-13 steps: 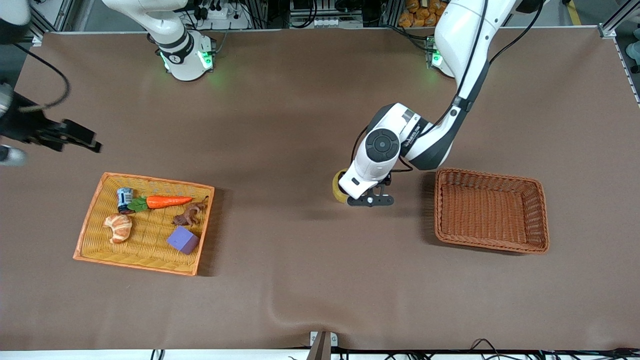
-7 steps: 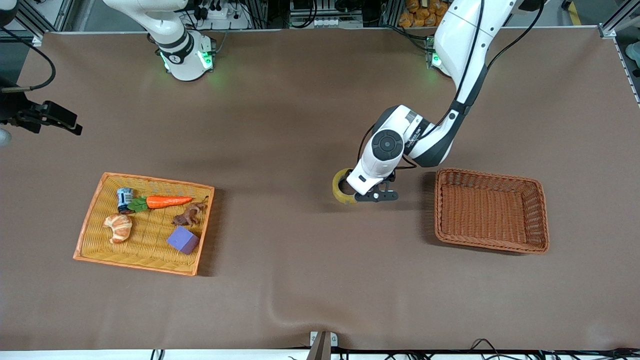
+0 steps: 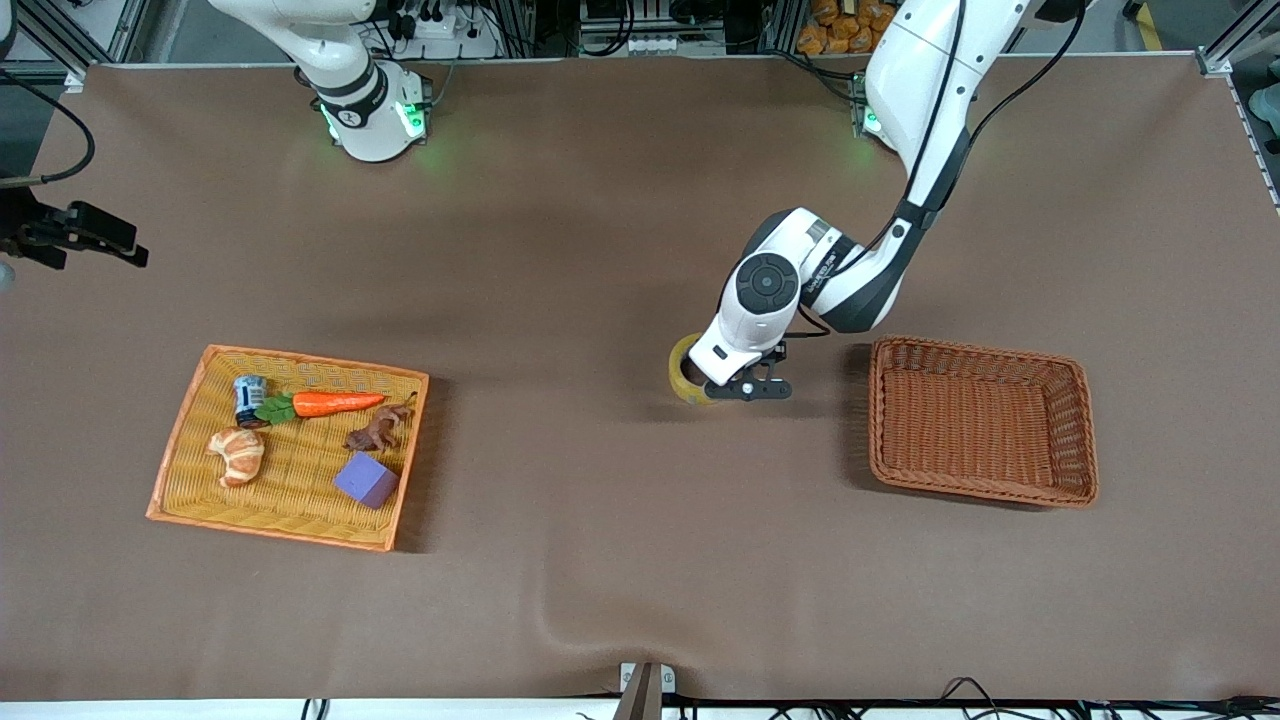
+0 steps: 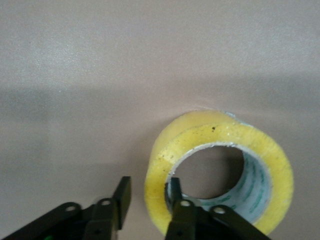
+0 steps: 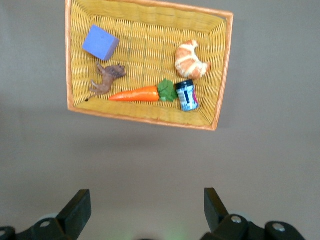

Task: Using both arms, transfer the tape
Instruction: 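Withdraw the right gripper while the left gripper reaches down to the tape, then grasp the tape with the left gripper and lower it into the wicker basket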

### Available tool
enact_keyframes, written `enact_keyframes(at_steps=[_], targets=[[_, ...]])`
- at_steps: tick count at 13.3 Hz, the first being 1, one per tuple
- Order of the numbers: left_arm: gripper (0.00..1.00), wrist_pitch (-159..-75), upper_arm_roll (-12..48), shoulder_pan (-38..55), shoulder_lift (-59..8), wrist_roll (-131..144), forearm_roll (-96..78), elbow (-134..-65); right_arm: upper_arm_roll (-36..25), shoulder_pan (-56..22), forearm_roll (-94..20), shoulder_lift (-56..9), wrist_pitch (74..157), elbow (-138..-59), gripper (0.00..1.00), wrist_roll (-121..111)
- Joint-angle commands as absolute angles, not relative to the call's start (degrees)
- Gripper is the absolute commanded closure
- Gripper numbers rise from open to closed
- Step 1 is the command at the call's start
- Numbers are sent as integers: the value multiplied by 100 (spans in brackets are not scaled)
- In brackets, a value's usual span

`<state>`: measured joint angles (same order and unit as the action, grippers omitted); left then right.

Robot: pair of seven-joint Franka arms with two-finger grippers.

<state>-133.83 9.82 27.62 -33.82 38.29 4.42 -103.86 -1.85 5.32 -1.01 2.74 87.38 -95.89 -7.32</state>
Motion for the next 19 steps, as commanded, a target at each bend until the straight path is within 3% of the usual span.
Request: enact_keyframes(at_steps=[1,10,15,19], targets=[[100,-13421,967,2874,-3313,4096,554,-10415,-114,580,-35,246,8499,-9360,0,-791],[100,-12604,967,1953,-1592,3430,571,-10468,-123,624,-184,176,8542,-9238,0,-738],[100,-11779,967,1057,-1143,1718,545,-10310,-132,616,-89,158,8824,-9211,0,-738],[100,-11663,958,143,-1107,-48,545,-10318,-132,633,70,167,9174,-9193,0,-520]])
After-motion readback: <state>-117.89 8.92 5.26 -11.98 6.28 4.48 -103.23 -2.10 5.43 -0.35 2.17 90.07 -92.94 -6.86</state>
